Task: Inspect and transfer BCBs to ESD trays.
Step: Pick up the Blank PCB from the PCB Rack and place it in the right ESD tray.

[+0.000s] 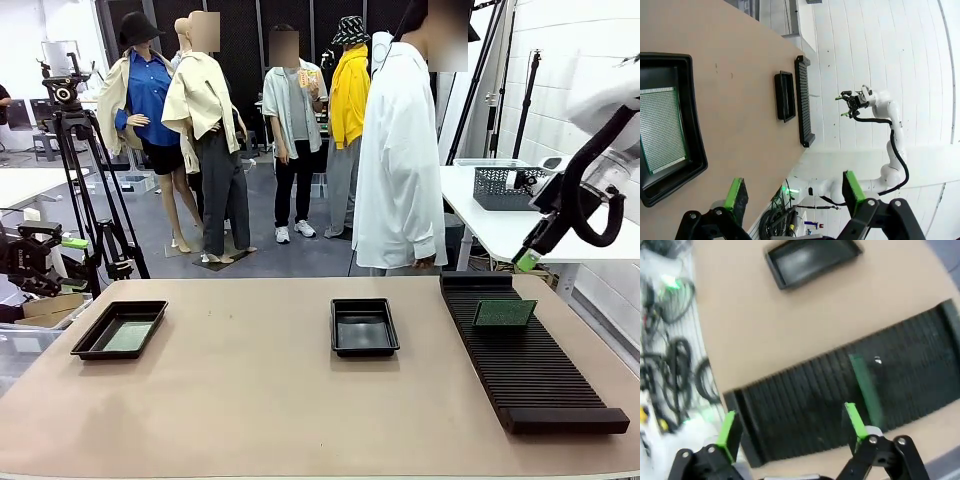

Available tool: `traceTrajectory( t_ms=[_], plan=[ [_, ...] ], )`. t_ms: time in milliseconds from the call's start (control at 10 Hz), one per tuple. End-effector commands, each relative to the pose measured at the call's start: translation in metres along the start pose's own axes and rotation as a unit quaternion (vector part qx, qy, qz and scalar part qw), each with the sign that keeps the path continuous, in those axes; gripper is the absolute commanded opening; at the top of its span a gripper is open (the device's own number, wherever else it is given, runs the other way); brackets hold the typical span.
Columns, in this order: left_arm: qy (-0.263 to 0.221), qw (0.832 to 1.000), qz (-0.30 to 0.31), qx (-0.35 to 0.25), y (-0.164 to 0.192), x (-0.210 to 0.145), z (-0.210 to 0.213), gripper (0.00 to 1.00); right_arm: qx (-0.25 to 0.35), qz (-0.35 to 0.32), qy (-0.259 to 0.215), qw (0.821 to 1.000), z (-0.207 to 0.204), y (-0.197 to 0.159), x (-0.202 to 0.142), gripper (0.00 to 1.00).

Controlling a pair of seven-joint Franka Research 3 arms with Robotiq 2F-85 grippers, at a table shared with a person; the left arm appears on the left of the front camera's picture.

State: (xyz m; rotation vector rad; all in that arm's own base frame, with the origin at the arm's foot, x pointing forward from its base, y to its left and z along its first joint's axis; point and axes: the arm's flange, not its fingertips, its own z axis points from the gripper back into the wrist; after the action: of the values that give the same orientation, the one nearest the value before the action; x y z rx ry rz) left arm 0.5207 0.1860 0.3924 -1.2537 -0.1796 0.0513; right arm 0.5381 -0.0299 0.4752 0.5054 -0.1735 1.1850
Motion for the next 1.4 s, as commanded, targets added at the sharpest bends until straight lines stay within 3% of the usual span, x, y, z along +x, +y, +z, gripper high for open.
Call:
traceTrajectory(
  t_ms=[0, 300, 800, 1300],
  plan=[
    [-0.004, 1.0, 0.006, 0.006, -0.002, 0.002, 0.0, 1.0, -0.094, 0.12, 0.04, 0.988, -0.021, 0.016, 0.003, 1.0],
    [-0.004, 1.0, 0.006, 0.006, -0.002, 0.002, 0.0, 1.0, -0.192, 0.178, 0.091, 0.961, -0.049, 0.022, 0.017, 1.0],
    [-0.004, 1.0, 0.006, 0.006, -0.002, 0.002, 0.0, 1.0, -0.204, 0.158, 0.192, 0.947, -0.079, 0.017, 0.021, 1.0],
    [-0.004, 1.0, 0.006, 0.006, -0.002, 0.002, 0.0, 1.0, -0.21, 0.137, 0.215, 0.944, -0.098, -0.012, 0.018, 1.0]
  ],
)
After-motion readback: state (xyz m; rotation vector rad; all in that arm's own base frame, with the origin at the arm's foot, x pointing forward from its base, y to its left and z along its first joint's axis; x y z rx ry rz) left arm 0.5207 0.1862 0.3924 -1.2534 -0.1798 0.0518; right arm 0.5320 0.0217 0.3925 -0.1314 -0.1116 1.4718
